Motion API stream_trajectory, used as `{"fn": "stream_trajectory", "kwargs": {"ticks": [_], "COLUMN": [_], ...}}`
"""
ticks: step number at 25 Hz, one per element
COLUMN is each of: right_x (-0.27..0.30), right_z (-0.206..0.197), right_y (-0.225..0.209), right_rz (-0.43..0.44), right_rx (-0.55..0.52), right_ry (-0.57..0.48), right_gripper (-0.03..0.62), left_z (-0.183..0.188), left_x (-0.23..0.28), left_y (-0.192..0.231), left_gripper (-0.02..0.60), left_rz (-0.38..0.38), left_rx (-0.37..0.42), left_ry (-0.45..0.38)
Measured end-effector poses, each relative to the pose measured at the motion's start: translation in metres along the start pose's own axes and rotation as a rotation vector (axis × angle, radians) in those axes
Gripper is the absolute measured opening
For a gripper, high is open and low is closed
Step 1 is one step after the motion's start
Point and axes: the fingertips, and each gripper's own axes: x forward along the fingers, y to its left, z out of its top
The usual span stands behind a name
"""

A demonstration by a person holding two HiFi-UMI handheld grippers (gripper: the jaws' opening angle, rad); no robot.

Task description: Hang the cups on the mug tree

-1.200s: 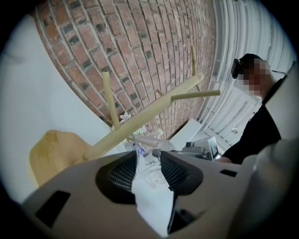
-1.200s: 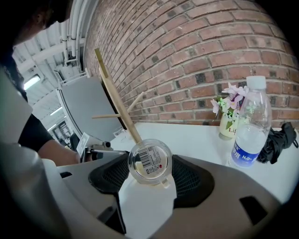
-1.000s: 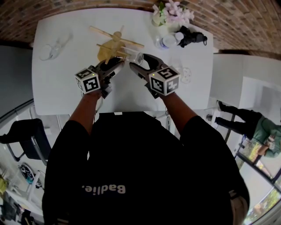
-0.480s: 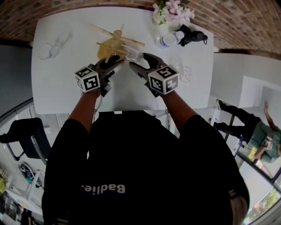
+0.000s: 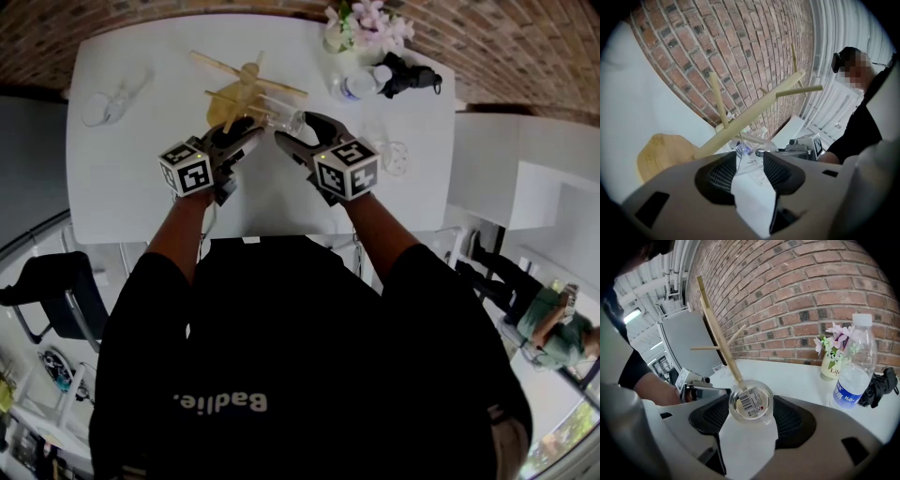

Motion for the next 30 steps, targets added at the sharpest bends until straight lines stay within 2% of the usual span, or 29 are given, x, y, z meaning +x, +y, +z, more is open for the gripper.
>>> {"fn": "stream_trajectory", "kwargs": {"ticks": [8, 30], "right_x": [0.0, -0.01], "right_z": [0.0, -0.004], "right_y": [-0.001, -0.005], "right_rz": [0.003, 0.0], "right_rx": [0.017, 0.019], "right_ry": [-0.005, -0.004], "right_gripper": [0.305, 0.305], "left_z": [0.007, 0.007], "left_x": [-0.003, -0.008], "left_y": [0.006, 0.007], "left_gripper": [0.181, 0.206], "left_rz": [0.005, 0.032], "left_rx": [0.006, 0.026], "left_ry": [-0.053, -0.048]}}
